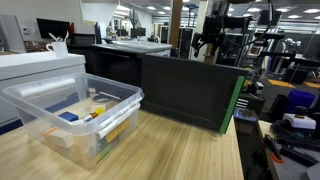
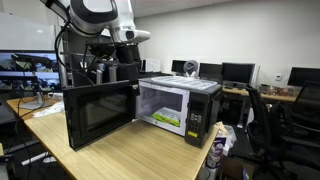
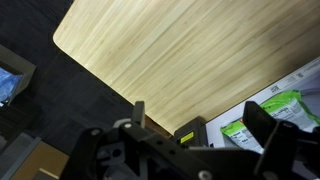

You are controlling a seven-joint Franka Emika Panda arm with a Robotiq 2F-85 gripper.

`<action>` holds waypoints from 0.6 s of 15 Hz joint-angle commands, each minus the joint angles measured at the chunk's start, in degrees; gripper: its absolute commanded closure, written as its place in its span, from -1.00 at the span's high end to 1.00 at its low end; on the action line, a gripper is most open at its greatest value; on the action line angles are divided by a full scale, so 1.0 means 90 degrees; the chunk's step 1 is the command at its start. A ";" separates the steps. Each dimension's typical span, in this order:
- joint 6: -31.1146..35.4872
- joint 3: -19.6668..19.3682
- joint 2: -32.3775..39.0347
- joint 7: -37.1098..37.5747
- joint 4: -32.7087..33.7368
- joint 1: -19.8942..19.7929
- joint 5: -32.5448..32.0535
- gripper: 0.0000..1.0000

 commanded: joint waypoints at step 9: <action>0.0075 -0.0103 0.0662 0.0896 0.0264 0.0067 -0.0753 1.00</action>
